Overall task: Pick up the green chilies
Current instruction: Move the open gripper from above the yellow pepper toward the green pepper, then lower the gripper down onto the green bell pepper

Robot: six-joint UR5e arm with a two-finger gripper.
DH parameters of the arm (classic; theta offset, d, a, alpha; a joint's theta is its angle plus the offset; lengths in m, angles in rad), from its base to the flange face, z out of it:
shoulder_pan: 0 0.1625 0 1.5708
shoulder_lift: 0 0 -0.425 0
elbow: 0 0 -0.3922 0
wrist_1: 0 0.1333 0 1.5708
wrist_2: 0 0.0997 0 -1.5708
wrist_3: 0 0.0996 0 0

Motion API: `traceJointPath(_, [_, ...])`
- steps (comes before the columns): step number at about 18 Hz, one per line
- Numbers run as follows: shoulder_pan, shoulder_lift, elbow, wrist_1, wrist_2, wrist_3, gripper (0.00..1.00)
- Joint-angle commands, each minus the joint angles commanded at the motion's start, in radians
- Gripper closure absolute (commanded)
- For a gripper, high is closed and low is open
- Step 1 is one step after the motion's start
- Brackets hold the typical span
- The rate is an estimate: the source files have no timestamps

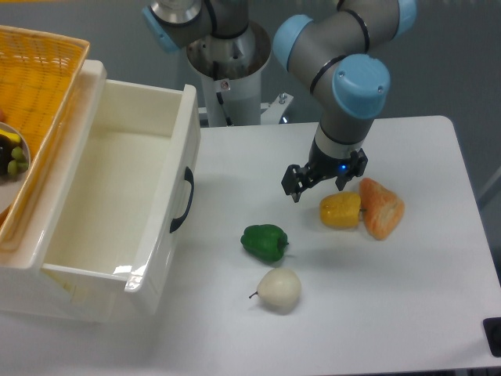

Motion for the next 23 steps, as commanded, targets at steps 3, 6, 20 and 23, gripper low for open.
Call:
traceJointPath(3, [-0.022,-0.035,0.008,-0.006,0.002,-0.084,0.00])
traceJointPath(6, [-0.038,-0.055,0.006,-0.006,0.009,-0.170,0.00])
traceJointPath(20, [-0.114,-0.143,0.018,0.002,0.014,-0.312,0.00])
traceJointPath(23, [-0.117,-0.166,0.021,0.005,0.024,-0.310,0.00])
